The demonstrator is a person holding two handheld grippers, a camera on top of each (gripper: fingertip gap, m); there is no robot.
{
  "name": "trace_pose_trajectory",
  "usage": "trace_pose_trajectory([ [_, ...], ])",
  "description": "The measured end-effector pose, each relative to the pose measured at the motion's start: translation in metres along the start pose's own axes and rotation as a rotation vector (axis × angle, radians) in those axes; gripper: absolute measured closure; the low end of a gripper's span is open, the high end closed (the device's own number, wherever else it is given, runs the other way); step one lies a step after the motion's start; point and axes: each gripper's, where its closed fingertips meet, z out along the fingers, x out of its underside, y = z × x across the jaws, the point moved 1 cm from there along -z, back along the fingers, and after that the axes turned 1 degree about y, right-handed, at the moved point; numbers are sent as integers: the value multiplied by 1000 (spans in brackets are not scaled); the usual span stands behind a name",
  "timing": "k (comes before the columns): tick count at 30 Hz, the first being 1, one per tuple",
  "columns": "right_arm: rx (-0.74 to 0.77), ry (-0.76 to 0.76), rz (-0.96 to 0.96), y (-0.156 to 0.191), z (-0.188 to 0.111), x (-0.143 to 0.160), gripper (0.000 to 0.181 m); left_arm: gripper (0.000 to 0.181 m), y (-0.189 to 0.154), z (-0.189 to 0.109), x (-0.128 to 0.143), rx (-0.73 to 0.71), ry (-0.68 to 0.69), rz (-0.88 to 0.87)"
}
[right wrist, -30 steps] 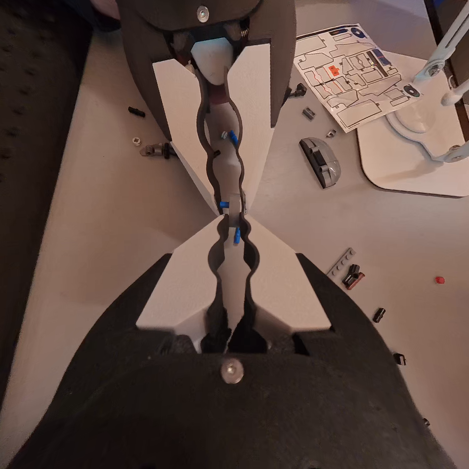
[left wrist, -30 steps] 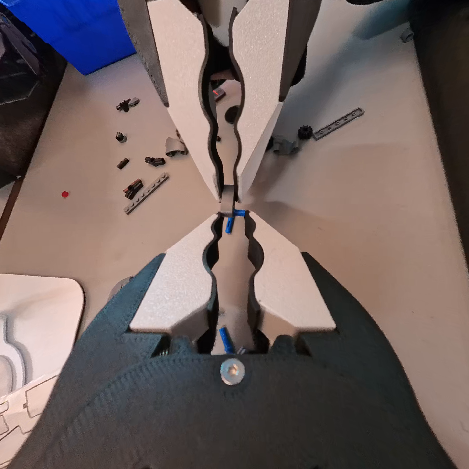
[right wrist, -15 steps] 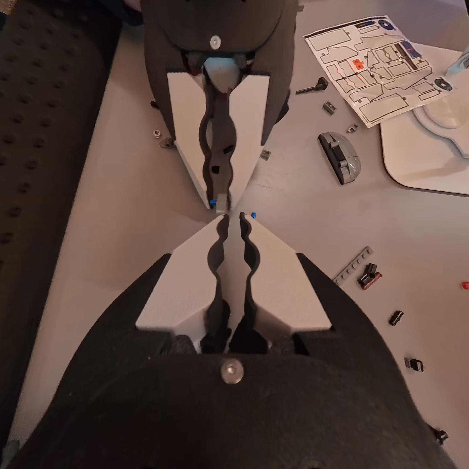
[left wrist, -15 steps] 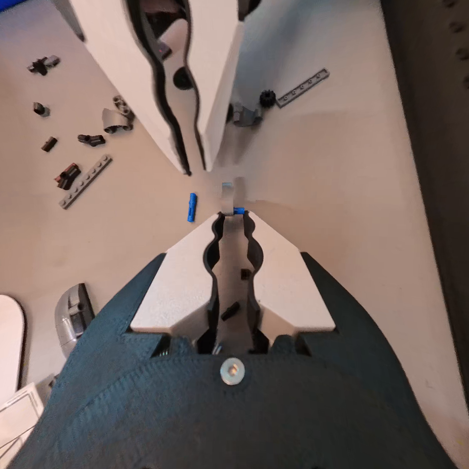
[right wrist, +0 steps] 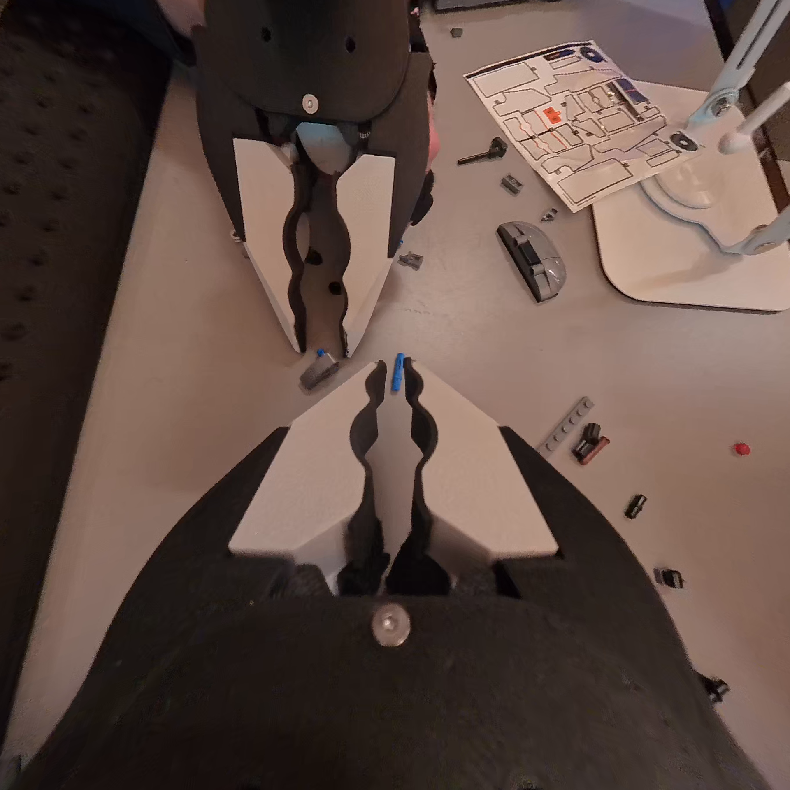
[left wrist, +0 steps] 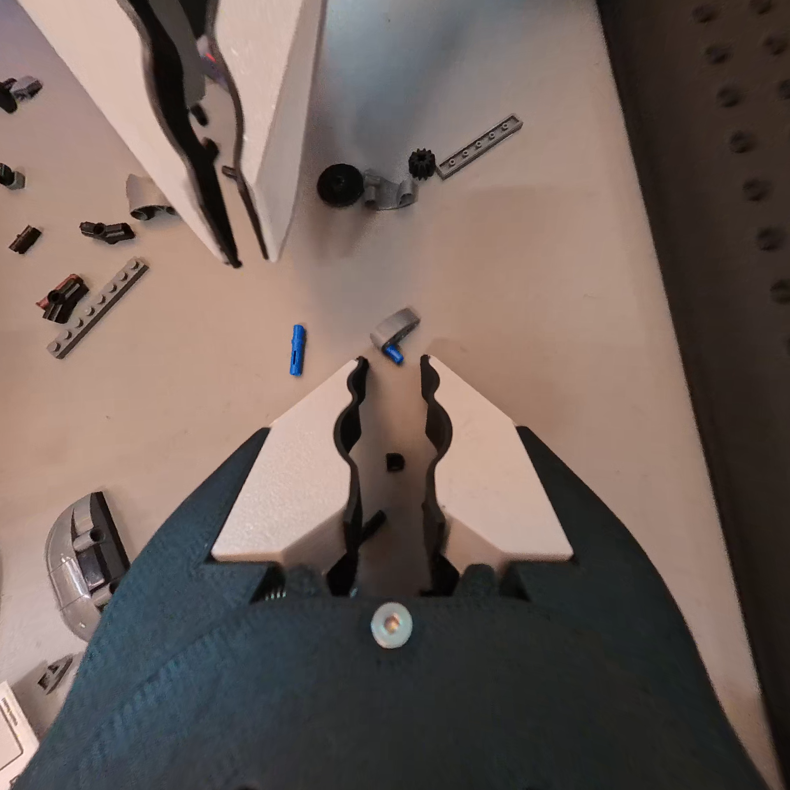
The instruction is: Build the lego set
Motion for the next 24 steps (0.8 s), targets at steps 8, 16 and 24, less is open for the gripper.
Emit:
trace_pose_trajectory([
  [8,144,-34,89,-32,-18,4,173,154,3,-7,5,-9,15,0],
  [16,355,-133,272,-78,-49,13,167,159,24,-21,6,-121,-11,-36],
  [24,476,-137,423,-103,-73,34,158,160,64,-45,10,-329,-54,-146],
])
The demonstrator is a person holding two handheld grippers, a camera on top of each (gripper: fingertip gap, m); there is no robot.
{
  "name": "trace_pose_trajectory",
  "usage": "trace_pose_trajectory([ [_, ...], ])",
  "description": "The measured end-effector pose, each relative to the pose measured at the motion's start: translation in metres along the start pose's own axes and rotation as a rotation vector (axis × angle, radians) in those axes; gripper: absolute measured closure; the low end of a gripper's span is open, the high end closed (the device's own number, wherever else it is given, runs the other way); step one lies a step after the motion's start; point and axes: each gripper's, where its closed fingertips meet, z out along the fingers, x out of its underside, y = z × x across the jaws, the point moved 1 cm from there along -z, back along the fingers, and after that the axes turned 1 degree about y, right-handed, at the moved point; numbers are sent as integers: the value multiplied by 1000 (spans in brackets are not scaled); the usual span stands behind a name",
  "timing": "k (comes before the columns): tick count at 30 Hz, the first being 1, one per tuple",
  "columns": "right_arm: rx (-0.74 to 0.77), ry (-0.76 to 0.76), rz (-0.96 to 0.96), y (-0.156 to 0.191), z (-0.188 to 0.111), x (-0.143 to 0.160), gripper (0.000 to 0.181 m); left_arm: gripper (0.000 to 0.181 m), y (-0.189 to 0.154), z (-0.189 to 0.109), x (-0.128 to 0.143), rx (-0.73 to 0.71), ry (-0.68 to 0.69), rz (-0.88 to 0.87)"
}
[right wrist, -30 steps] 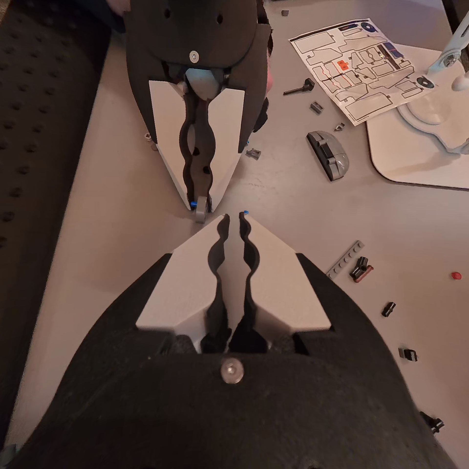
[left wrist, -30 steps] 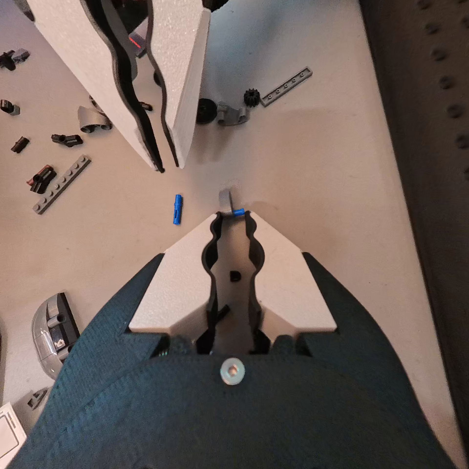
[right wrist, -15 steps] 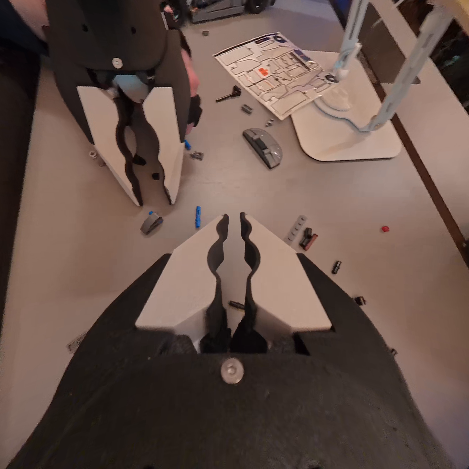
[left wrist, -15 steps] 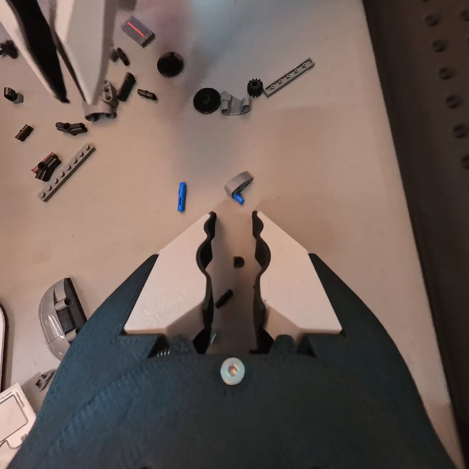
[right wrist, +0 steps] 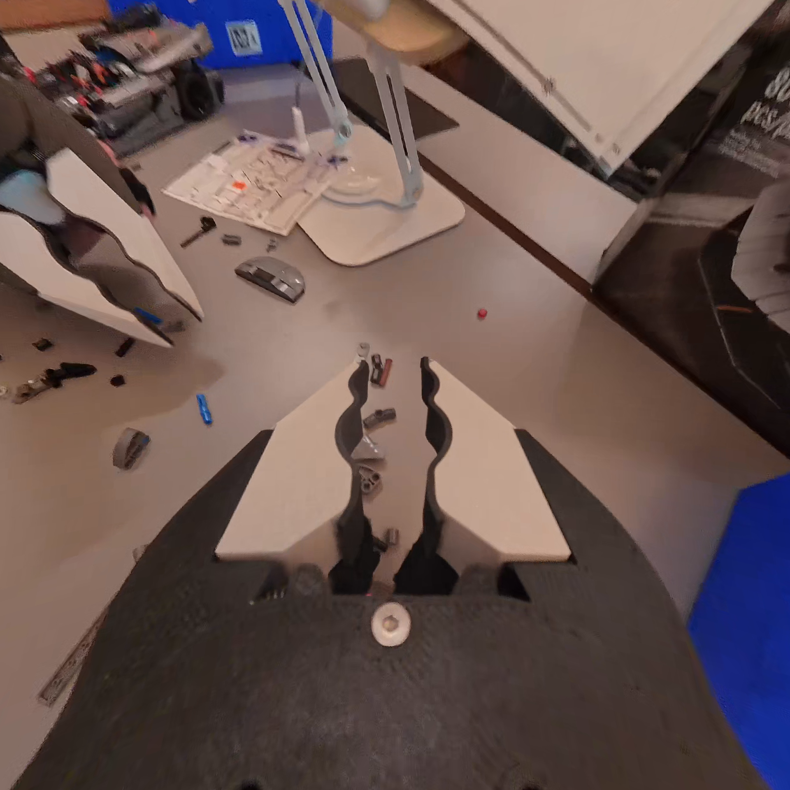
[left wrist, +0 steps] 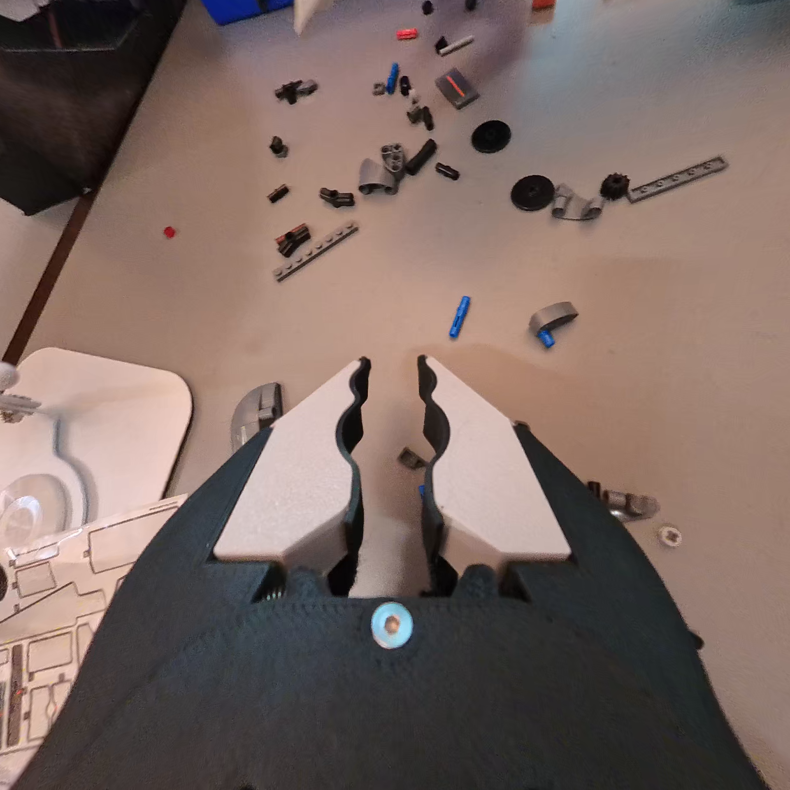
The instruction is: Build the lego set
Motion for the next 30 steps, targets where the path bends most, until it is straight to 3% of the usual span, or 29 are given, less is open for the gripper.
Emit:
trace_pose_trajectory([
  [6,-55,269,4,11,23,46,151,161,4,2,3,-21,9,-9],
  [14,-136,446,81,24,30,78,151,162,1,9,5,-15,27,4],
  [25,-139,470,62,26,30,80,156,163,-1,10,4,-15,25,14],
  [27,-153,471,40,29,29,80,176,163,-1,10,4,-16,25,14],
  [30,-164,474,39,32,29,80,176,163,0,9,4,-19,24,12],
])
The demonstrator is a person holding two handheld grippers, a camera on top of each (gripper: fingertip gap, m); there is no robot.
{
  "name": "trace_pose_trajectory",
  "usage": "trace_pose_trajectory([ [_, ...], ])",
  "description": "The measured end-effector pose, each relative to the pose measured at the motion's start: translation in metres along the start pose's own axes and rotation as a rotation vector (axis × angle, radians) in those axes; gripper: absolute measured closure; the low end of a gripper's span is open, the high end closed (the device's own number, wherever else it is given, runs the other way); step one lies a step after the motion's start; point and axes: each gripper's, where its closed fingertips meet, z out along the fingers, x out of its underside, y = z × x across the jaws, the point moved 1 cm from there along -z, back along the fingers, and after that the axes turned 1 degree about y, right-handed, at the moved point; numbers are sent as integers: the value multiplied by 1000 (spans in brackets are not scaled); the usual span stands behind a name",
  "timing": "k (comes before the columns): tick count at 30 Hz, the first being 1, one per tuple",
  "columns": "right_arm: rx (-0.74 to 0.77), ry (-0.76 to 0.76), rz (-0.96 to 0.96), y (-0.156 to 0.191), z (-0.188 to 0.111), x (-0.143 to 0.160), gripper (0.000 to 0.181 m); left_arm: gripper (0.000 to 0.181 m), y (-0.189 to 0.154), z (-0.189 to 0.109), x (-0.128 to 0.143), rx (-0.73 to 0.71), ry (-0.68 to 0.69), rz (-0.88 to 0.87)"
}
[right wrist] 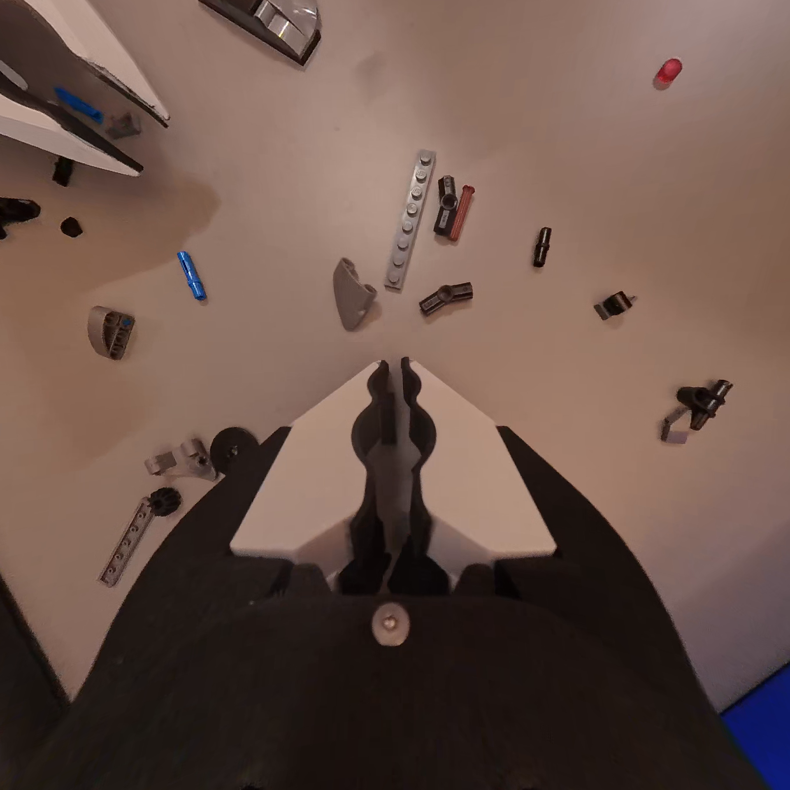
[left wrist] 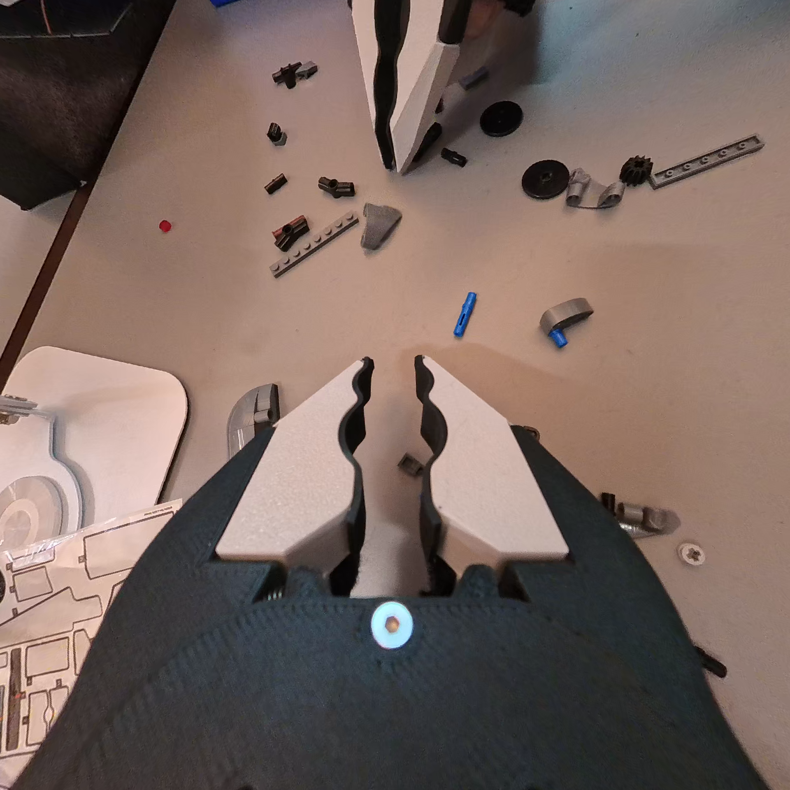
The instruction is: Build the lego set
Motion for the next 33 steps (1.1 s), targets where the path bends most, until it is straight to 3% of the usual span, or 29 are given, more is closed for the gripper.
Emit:
trace_pose_trajectory([
  [8,-33,-139,-60,12,-11,-25,158,163,6,-1,0,-20,-5,-19],
  [15,-42,-86,-174,29,8,-25,149,164,7,-1,0,-26,-3,-23],
  [21,27,-64,-217,23,17,-26,150,164,5,2,0,-23,0,-15],
  [29,28,-61,-256,30,21,-28,175,163,4,4,0,-22,7,-9],
  [33,24,-85,-248,31,17,-32,173,163,3,6,1,-22,14,-3],
])
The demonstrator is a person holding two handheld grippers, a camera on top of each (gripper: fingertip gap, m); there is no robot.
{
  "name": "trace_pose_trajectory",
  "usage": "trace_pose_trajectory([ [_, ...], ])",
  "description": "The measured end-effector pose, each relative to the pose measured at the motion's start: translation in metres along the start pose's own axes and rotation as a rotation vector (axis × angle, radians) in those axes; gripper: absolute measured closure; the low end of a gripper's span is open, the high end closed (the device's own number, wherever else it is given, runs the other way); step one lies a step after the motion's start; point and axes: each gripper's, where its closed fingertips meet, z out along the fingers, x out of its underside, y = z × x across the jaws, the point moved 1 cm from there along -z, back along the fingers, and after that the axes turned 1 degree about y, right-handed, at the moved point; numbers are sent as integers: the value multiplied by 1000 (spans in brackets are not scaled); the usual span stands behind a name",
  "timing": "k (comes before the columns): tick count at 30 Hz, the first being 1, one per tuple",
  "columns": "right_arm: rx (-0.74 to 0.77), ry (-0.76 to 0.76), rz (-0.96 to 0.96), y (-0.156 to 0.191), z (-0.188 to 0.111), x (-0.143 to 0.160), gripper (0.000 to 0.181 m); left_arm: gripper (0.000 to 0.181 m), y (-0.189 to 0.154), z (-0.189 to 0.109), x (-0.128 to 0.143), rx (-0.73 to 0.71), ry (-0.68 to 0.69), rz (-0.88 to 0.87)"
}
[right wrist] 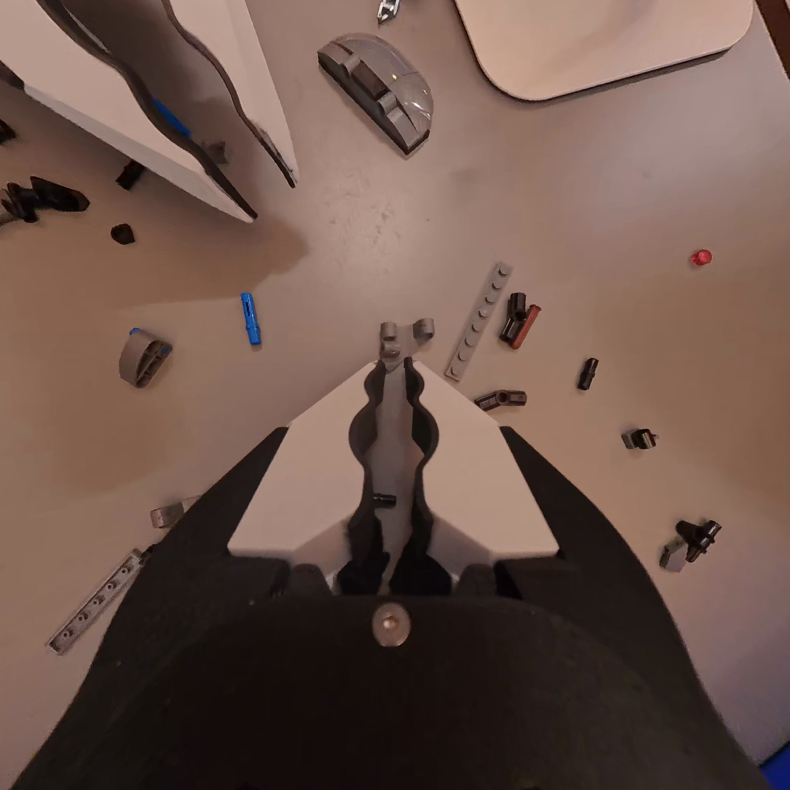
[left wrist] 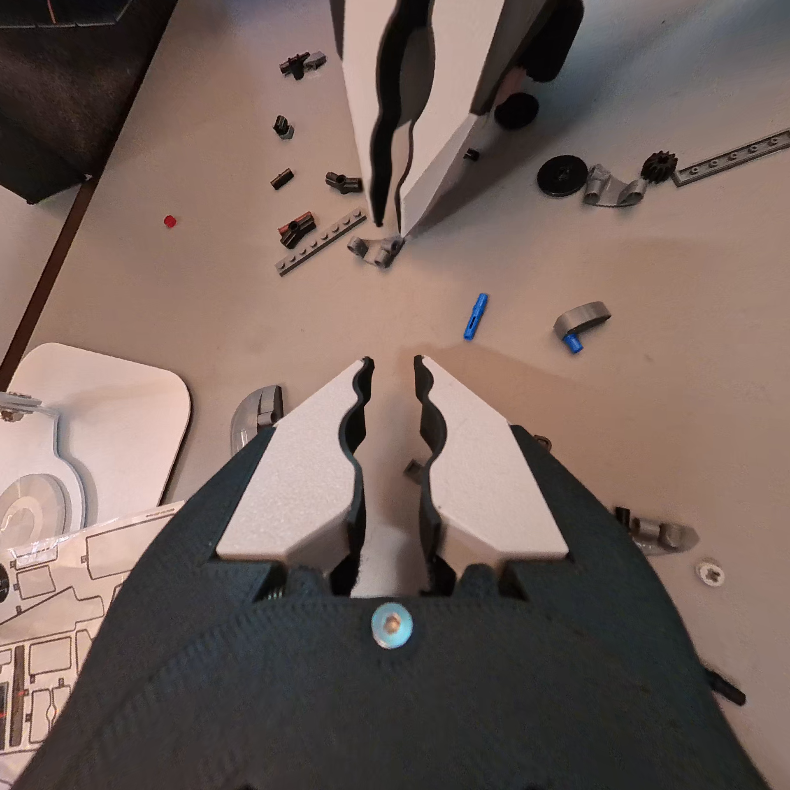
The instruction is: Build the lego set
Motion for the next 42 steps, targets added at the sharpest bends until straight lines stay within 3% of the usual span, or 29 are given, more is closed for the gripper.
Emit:
trace_pose_trajectory([
  [6,-11,-11,32,0,4,-4,157,163,-1,2,0,1,3,6],
  [11,-5,6,-6,5,10,-6,175,163,-1,3,0,0,6,8],
  [16,-2,2,-28,7,7,-7,175,161,1,3,0,-22,9,20],
  [25,70,-64,-220,28,-9,-35,175,152,9,-3,-13,-98,-40,18],
  [42,145,-72,-476,51,-11,-48,175,150,9,-16,-28,0,-199,-120],
])
